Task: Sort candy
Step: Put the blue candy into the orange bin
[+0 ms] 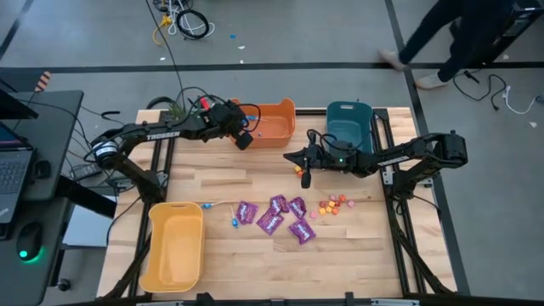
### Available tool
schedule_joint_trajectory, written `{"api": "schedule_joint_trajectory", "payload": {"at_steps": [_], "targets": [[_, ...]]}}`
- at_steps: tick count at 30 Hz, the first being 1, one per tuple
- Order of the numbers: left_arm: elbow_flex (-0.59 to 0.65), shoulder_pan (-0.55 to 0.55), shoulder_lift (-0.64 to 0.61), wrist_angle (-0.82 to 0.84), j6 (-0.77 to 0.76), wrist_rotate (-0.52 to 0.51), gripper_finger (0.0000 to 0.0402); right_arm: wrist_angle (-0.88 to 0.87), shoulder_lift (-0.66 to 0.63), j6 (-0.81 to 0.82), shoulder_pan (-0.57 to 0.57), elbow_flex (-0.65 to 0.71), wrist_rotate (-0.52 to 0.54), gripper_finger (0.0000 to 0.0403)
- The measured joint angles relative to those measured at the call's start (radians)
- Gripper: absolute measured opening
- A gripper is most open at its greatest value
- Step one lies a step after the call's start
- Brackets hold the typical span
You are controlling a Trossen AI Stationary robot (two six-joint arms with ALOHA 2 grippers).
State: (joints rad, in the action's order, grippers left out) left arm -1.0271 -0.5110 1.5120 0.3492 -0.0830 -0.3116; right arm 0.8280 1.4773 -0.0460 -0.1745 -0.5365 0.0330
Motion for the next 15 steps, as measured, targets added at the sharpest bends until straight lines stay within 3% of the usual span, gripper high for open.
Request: {"api": "schedule_joint_trajectory", "payload": {"at_steps": [15], "targets": [[0.000,0.000,0.000,0.000,-0.007,-0.002,0.0017,0.000,0.000,-0.002,0.000,0.000,0.000,0.0029]]}}
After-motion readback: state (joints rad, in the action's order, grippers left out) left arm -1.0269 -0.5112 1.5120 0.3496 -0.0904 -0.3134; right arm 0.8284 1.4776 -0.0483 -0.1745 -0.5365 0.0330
